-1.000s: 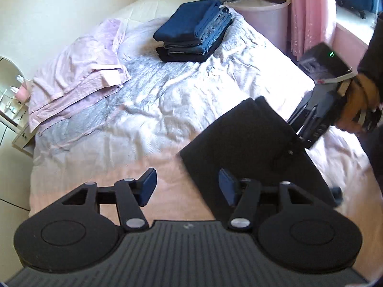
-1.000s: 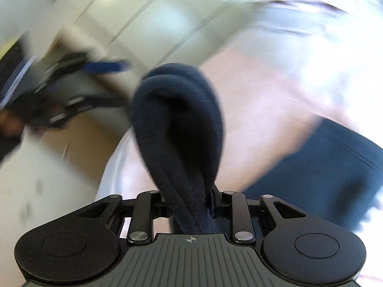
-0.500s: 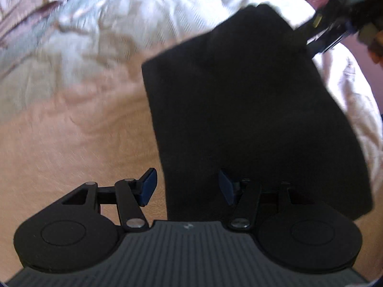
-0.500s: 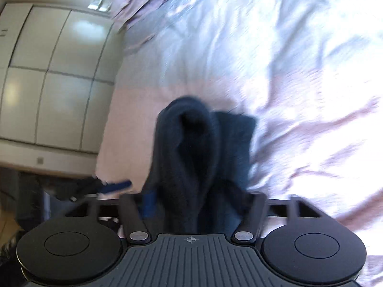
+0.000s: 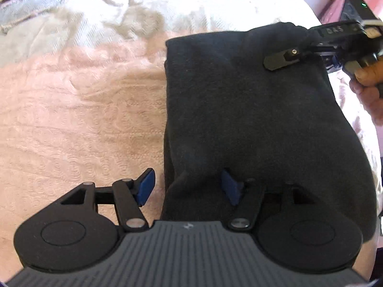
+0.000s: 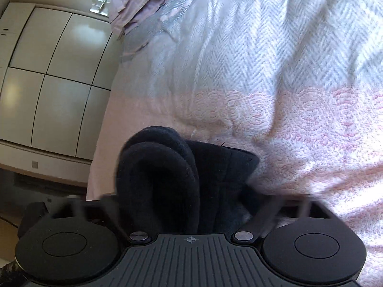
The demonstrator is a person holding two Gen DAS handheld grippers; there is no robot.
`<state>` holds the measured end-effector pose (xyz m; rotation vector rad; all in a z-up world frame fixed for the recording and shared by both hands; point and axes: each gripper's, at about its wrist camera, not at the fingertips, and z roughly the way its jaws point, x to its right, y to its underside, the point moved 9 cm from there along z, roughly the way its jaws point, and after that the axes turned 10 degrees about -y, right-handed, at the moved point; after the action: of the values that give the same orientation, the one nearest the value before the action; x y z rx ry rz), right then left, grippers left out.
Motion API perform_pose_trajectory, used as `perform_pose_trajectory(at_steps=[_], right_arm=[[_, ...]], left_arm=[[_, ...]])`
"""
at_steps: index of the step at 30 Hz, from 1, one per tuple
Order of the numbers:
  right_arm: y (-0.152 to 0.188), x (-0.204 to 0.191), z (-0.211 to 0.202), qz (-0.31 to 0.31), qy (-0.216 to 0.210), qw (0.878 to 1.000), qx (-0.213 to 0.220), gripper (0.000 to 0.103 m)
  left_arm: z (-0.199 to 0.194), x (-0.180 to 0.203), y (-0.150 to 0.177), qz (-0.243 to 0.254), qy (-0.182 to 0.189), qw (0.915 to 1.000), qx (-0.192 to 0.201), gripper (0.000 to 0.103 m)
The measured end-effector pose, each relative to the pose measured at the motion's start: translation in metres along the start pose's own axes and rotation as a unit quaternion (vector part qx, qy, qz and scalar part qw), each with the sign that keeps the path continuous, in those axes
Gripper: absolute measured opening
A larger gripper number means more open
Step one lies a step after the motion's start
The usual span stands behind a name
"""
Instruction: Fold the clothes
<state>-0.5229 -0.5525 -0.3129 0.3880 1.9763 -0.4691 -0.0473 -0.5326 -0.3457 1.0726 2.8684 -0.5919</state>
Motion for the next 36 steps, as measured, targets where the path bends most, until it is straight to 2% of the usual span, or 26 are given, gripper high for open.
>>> perform_pose_trajectory(at_steps=[1,2,6,8,10,12,14,18,24,26,28,31,36], right_arm=[[-0.002,0.000,-0.002,0.006,0.000,1.000,-0.005,0.050],[-0.003,-0.006,-0.005,0.000,-0.001,1.000,-0.013,0.049],[-0.014,-0.056,-0.011,-0.077,-0.011,0.995,-0.054,0.045],[-0.017,-0.088,-0.022,-0.132,-0.021,0.988,-0.075,0.044],[-0.024,-0.125,-0.028,-0.204,-0.027,0.974,-0.099,0.044],[-0.033,-0.157,-0.018,-0.272,-0.029,0.952,-0.136,0.044],[-0.044,-0.189,0.002,-0.341,-0.029,0.922,-0.180,0.044],[-0.054,-0.243,0.057,-0.441,-0.041,0.869,-0.221,0.044],[-0.008,-0.294,0.102,-0.568,-0.058,0.771,-0.281,0.044],[0.020,-0.295,0.099,-0.588,-0.064,0.749,-0.300,0.044],[0.041,-0.289,0.096,-0.592,-0.066,0.741,-0.312,0.044],[0.058,-0.276,0.084,-0.586,-0.061,0.744,-0.316,0.044],[0.071,-0.280,0.049,-0.580,-0.060,0.741,-0.332,0.044]], left_arm=[[-0.006,0.000,0.000,0.004,0.000,1.0000,0.006,0.052],[-0.013,0.000,0.001,0.008,0.000,0.9999,0.011,0.052],[-0.049,0.005,-0.001,0.025,0.009,0.9989,0.040,0.052],[-0.060,0.002,-0.002,0.014,0.012,0.9984,0.053,0.052],[-0.069,0.000,-0.001,0.001,0.012,0.9978,0.065,0.052],[-0.076,-0.001,0.002,-0.014,0.005,0.9971,0.074,0.052],[-0.085,-0.003,0.007,-0.039,-0.003,0.9958,0.083,0.052],[-0.104,-0.006,0.021,-0.085,-0.020,0.9918,0.093,0.053],[-0.130,-0.016,0.040,-0.144,-0.053,0.9819,0.110,0.055],[-0.136,-0.018,0.043,-0.154,-0.061,0.9795,0.115,0.055],[-0.140,-0.020,0.045,-0.158,-0.067,0.9779,0.120,0.055],[-0.142,-0.025,0.040,-0.162,-0.060,0.9761,0.132,0.055],[-0.163,-0.002,0.017,-0.146,-0.010,0.9747,0.169,0.055]])
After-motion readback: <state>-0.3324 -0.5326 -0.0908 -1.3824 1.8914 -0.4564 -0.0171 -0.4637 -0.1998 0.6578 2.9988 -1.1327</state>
